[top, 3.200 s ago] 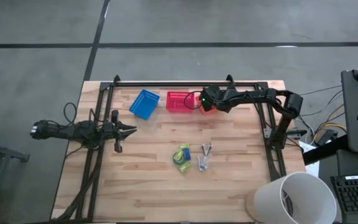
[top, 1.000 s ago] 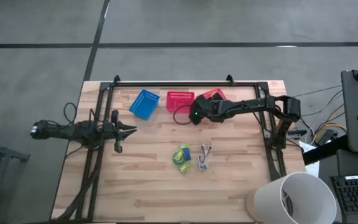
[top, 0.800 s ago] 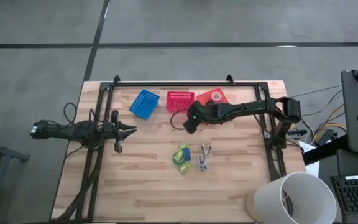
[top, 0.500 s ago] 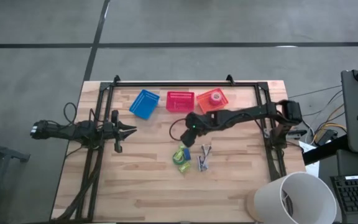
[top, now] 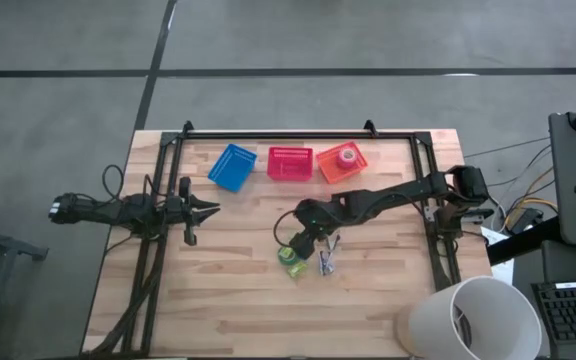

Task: Pick and place Stapler, Stapler remover, tape
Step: Put the blue tape into the orange bin

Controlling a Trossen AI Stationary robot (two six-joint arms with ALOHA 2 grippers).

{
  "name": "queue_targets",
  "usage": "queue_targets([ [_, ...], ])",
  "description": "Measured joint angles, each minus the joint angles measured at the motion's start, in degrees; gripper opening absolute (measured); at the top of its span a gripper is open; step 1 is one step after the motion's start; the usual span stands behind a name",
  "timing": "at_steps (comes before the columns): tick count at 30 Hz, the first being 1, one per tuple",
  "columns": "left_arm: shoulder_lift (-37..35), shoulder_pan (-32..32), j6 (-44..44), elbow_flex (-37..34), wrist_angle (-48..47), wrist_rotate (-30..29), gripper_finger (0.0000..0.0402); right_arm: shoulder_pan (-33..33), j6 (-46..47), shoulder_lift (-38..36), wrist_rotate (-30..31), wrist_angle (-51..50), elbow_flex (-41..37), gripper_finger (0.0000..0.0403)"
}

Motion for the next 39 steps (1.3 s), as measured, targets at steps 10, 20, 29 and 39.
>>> queue_targets([
  [10, 0.0, 0.0, 0.0, 0.0, 0.0, 0.0, 0.0051, 0.5, 8.2, 0.0, -1.0, -1.7, 0.0, 0.0339],
  [20, 0.0, 0.0, 0.0, 0.0, 0.0, 0.0, 0.0051, 0.9, 11.0, 0.7, 3.1, -4.9, 0.0, 0.035],
  [29, 0.0, 0.0, 0.0, 0.0, 0.0, 0.0, 0.0051, 1.3, 8.0, 5.3, 3.3, -5.4, 2.6, 0.0335],
  [39, 0.1, 0.0, 0.0, 0.0, 0.0, 0.0, 0.0051, 1.3, 7.6, 6.5, 5.4, -9.7, 4.9, 0.0289],
])
